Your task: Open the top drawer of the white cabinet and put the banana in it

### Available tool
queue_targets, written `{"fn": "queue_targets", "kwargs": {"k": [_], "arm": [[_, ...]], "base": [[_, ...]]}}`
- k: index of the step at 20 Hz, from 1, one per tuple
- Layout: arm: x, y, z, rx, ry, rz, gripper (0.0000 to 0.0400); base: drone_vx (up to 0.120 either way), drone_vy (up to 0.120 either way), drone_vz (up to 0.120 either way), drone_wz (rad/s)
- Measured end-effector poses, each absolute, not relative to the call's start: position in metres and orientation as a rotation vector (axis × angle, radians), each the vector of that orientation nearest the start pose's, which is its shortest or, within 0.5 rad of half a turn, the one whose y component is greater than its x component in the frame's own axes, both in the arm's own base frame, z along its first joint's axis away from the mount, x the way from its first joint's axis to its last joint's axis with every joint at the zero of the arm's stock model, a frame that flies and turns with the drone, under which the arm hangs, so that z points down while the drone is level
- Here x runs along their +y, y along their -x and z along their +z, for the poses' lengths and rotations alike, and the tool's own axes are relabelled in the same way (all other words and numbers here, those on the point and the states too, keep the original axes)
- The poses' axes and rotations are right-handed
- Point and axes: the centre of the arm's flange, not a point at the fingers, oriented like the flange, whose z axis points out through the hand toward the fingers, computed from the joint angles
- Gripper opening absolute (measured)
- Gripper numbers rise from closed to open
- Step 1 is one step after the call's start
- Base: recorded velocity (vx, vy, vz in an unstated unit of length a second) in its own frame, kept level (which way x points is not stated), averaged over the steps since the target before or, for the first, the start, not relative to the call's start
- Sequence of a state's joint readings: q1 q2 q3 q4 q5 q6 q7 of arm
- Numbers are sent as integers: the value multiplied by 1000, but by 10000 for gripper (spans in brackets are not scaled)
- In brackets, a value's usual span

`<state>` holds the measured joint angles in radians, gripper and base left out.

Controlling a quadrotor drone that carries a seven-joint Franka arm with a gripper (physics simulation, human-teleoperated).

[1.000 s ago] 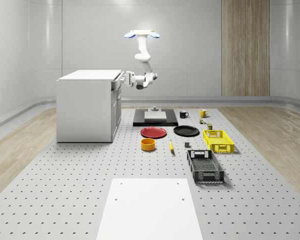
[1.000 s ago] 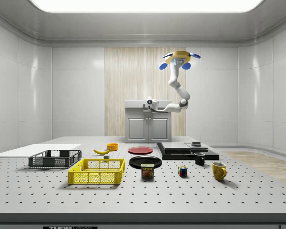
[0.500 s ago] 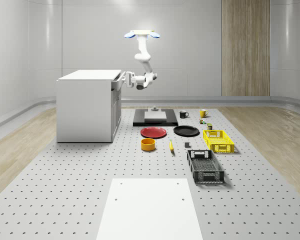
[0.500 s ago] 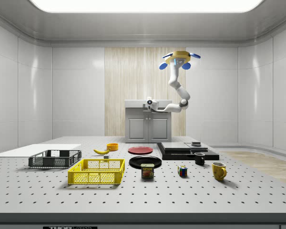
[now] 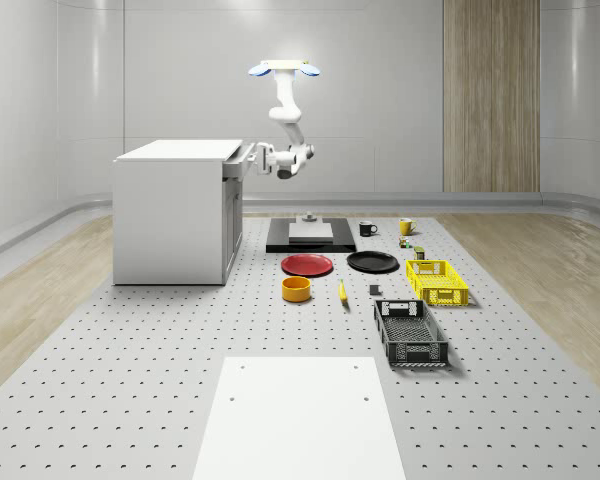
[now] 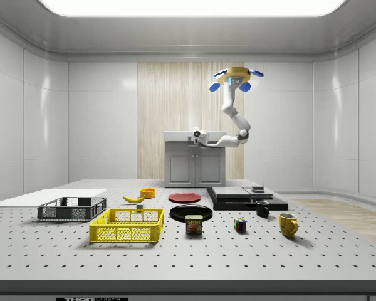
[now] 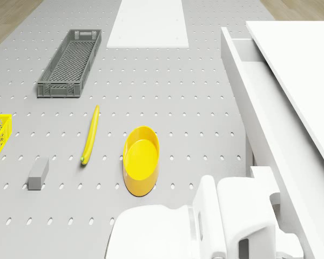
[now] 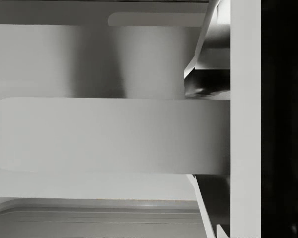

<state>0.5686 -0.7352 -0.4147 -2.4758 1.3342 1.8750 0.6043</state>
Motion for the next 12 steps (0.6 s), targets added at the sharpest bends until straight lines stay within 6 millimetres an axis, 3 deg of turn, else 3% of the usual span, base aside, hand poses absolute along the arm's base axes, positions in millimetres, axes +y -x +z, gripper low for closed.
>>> {"fn": "queue_targets", "kwargs": {"k": [3, 4, 5, 9, 12], "arm": [[80, -354, 590, 599, 1502, 595, 155], [78, -358, 574, 564, 1512, 561, 215], [73, -357, 581, 640, 1519, 608, 242], [53, -354, 590, 630, 1501, 613, 155], [36, -354, 590, 621, 1498, 610, 149]], "base": [[0, 0, 0, 0], [0, 0, 0, 0], [0, 0, 0, 0], [0, 0, 0, 0], [0, 0, 0, 0]]}}
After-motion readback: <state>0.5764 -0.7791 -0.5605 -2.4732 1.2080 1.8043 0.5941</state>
